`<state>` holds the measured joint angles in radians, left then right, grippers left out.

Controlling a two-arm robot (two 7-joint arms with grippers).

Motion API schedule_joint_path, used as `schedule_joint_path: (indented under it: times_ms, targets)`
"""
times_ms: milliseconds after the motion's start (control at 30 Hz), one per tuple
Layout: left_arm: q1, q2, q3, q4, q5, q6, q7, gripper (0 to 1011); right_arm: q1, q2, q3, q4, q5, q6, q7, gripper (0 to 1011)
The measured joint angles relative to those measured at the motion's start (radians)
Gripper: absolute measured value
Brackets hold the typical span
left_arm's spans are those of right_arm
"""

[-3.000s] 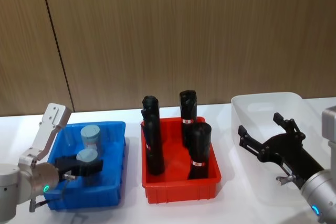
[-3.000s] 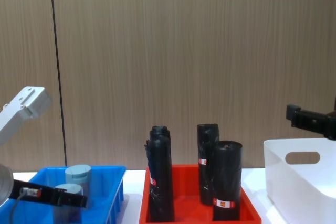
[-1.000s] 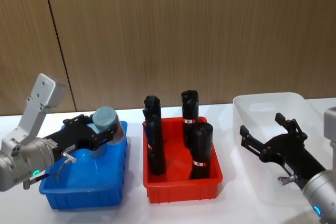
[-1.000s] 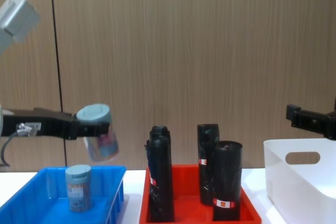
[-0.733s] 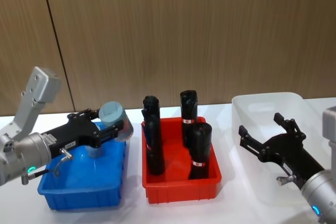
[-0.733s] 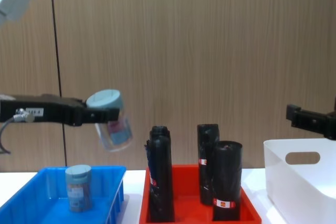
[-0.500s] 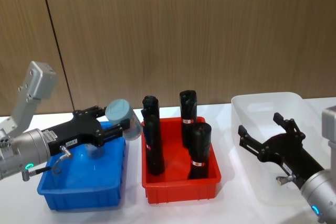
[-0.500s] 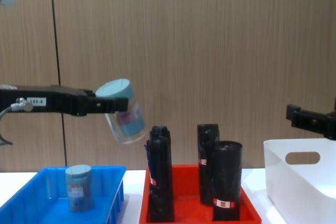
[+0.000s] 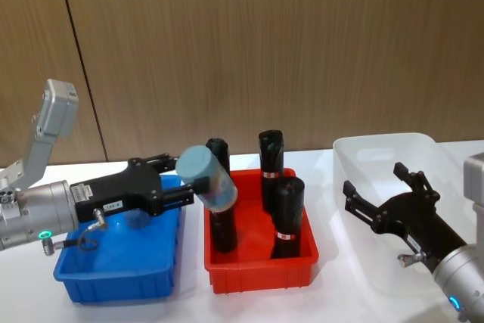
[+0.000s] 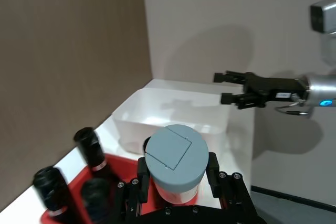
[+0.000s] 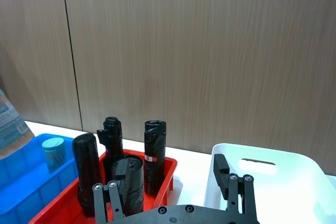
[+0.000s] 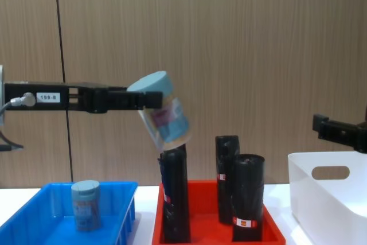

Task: Pick the cotton swabs from the blue box and place them into the white box.

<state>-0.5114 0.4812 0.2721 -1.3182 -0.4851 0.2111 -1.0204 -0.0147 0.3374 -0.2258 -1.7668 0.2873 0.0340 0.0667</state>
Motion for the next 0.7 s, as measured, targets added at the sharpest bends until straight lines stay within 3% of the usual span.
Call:
schedule_joint_path:
  times_ms: [300,567,700]
  targets:
    - [-0.045,-0.023,0.024,0.052,-0.023,-0.016,-0.159,652,0.000,0.000,0.000,0.000,0.000,0.000,0.000,1002]
    - [-0.079,-0.042,0.045,0.092,-0.030,-0.030,-0.253,652,0.000,0.000,0.000,0.000,0.000,0.000,0.000,1002]
    - [-0.088,-0.046,0.051,0.101,-0.031,-0.039,-0.272,652,0.000,0.000,0.000,0.000,0.000,0.000,0.000,1002]
